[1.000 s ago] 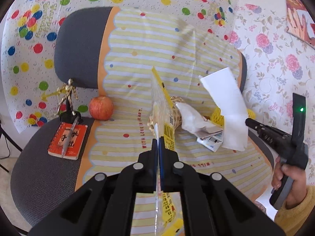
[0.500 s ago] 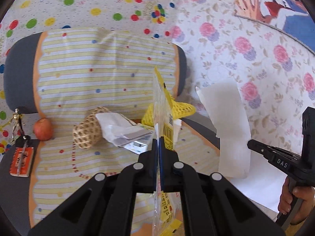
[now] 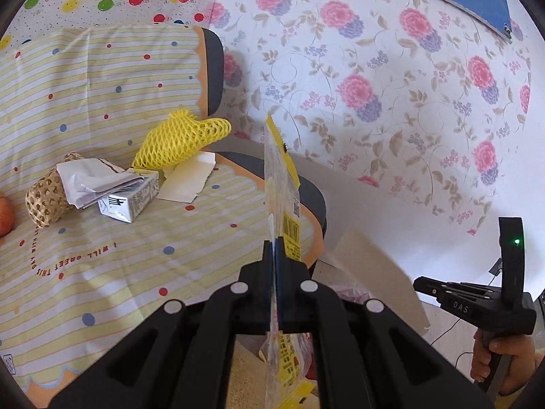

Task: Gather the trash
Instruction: 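Carry the wrapper and beige paper over the pink bin with both tools, then open the left tool to drop the wrapper while the right tool drops the paper, then move both open tools back over the chair of trash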

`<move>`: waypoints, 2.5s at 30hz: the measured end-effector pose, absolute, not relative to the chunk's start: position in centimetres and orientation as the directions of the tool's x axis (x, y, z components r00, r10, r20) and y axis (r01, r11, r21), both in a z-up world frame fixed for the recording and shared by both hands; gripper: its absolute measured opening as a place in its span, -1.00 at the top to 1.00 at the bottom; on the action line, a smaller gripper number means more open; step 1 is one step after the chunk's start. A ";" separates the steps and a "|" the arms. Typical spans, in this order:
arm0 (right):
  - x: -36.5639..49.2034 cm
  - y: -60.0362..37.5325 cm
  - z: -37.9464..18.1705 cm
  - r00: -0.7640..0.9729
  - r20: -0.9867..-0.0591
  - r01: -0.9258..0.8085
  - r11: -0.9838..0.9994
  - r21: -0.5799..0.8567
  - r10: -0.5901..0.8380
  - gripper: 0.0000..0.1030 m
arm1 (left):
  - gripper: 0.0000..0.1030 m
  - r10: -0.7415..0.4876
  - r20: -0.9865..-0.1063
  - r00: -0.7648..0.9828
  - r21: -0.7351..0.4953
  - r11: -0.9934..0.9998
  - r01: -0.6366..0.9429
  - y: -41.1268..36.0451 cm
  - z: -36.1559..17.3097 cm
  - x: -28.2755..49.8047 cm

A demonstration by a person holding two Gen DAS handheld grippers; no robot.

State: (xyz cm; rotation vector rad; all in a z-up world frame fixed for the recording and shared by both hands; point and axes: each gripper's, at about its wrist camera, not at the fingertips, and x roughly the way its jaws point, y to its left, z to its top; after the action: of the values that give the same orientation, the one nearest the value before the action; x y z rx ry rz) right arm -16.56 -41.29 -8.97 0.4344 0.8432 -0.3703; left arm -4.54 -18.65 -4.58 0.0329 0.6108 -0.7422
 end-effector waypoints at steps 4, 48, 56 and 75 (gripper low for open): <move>-16.5 -42.6 -10.3 0.596 -0.794 0.508 0.820 0.263 -0.115 0.89 | 1.00 -0.617 -0.550 0.562 -0.169 0.742 0.649 -19.0 -5.1 -4.8; -16.2 -44.1 -6.0 0.709 -0.683 0.478 0.831 0.283 -0.176 0.34 | 0.44 -0.592 -0.667 0.452 -0.078 0.659 0.748 -24.7 -10.6 -3.8; -12.6 -40.8 -5.3 0.733 -0.671 0.390 0.878 0.279 -0.112 0.27 | 0.24 -0.524 -0.649 0.552 -0.096 0.776 0.624 -18.0 -8.2 -1.9; -0.1 -31.9 -4.6 0.752 -0.657 0.101 0.976 0.192 0.051 0.06 | -0.15 -0.241 -0.678 0.694 -0.055 0.958 0.280 -5.2 -7.4 4.7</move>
State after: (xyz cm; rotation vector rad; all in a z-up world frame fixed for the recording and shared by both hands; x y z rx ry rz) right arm -0.09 -31.91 -4.55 0.2215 0.7202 -0.0271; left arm 4.70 -5.17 -7.37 0.0544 0.7491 -0.2910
